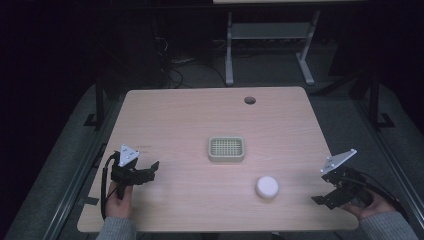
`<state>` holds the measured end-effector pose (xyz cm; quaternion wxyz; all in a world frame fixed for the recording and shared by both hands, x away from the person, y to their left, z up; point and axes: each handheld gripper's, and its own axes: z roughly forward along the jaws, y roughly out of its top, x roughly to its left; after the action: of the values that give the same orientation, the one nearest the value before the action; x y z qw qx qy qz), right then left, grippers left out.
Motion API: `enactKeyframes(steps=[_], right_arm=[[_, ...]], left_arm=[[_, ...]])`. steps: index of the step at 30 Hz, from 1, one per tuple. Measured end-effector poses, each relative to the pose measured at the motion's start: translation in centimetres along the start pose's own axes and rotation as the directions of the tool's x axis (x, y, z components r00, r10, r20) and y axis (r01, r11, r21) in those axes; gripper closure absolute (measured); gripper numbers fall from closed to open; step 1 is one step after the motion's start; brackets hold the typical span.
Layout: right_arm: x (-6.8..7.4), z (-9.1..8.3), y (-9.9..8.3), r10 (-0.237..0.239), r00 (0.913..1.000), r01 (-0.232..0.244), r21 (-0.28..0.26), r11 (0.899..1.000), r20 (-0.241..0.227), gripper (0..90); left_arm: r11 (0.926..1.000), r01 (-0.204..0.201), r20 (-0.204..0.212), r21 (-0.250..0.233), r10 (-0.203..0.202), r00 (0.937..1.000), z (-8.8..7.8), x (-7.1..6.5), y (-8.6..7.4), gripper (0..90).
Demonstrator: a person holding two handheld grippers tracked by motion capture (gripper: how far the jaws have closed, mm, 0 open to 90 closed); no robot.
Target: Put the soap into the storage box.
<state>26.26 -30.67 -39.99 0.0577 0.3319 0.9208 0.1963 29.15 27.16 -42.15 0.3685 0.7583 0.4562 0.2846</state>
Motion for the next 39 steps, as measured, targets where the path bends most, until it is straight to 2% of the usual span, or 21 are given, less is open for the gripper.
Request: enactKeyframes(steps=[12, 23, 39], right_arm=[[0.6, -0.3, 0.9, -0.026, 0.9996, 0.026, 0.005, 1.000, -0.007, 16.1], [1.4, -0.1, 3.4, -0.072, 0.9973, 0.072, 0.015, 0.997, -0.017, 16.1], [2.3, 0.4, 5.9, -0.129, 0.9910, 0.130, 0.038, 0.991, -0.035, 16.1]], left_arm=[[0.9999, -0.010, 0.005, -0.004, 0.010, 0.9999, 0.0, 0.0, 0.0, 15.3], [0.9999, -0.014, 0.003, -0.003, 0.014, 0.9999, -0.1, -0.1, 0.0, 15.2], [0.9999, -0.011, 0.001, -0.009, 0.011, 0.9999, -0.2, 0.1, 0.0, 15.2]])
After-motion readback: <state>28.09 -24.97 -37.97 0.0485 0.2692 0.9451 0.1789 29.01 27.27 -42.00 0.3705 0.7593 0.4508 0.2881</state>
